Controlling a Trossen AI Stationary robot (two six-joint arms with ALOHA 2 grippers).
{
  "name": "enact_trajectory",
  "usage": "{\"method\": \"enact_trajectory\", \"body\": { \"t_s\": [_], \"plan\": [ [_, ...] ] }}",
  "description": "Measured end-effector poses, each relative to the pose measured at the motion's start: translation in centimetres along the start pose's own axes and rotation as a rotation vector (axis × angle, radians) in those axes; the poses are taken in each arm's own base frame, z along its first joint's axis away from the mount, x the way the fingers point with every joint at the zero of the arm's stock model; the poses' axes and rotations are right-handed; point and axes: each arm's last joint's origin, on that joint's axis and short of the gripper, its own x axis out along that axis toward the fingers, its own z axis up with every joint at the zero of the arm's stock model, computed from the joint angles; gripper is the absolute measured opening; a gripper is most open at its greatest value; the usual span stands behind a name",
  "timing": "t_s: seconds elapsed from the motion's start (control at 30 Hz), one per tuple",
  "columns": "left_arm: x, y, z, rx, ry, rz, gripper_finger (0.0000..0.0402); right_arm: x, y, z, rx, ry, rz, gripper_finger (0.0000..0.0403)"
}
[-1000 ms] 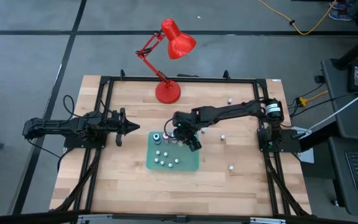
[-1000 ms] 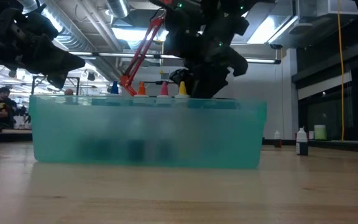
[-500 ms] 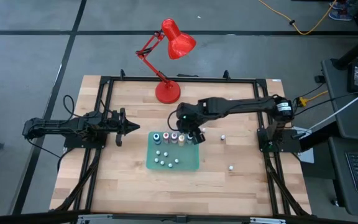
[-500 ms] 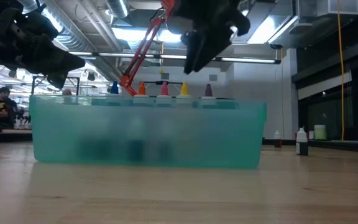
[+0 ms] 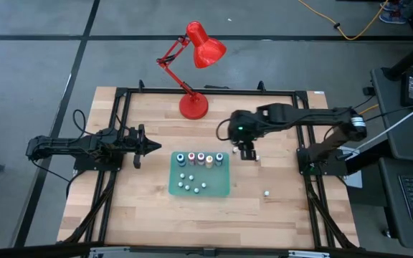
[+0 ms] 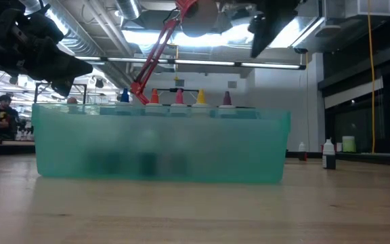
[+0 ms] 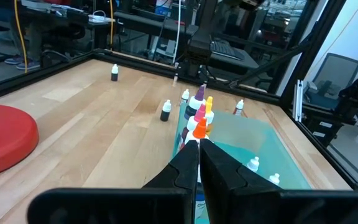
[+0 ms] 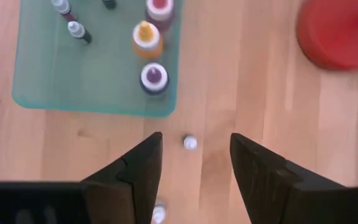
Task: Pick & Place food coloring
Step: Put the small black bottle into the green bin
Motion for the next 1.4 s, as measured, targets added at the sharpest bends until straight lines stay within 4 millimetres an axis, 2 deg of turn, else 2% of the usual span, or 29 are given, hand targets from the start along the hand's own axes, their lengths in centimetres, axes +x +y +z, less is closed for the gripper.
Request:
{"method": "enact_trajectory", "body": {
  "t_s": [0.17, 0.3, 0.47, 0.7, 0.9, 1.13, 1.4],
  "plan": [
    [0.0, 0.0, 0.0, 0.000, 0.000, 0.000, 0.0011, -2.1, 0.2, -2.1, 0.118, -0.042, -0.015, 0.0190],
    [0.0, 0.0, 0.0, 0.000, 0.000, 0.000, 0.0008, -3.6, 0.3, -3.2, 0.146, -0.073, -0.015, 0.0190],
    [0.0, 0.0, 0.0, 0.000, 0.000, 0.000, 0.0012, -3.6, -0.1, -4.5, 0.076, -0.071, -0.023, 0.0190],
    [0.0, 0.0, 0.0, 0.000, 0.000, 0.000, 0.0010, -0.5, -2.1, -5.9, 0.030, -0.054, 0.034, 0.0195],
    [0.0, 0.0, 0.0, 0.000, 0.000, 0.000, 0.0010, 2.4, -3.0, -7.5, -0.014, -0.043, 0.050, 0.0238],
    [0.0, 0.0, 0.0, 0.000, 0.000, 0.000, 0.0012, 6.3, -3.0, -9.3, -0.013, -0.084, 0.041, 0.0291],
    [0.0, 0.0, 0.0, 0.000, 0.000, 0.000, 0.0009, 9.6, -2.8, -9.8, -0.016, -0.089, 0.086, 0.0289]
  ]
}}
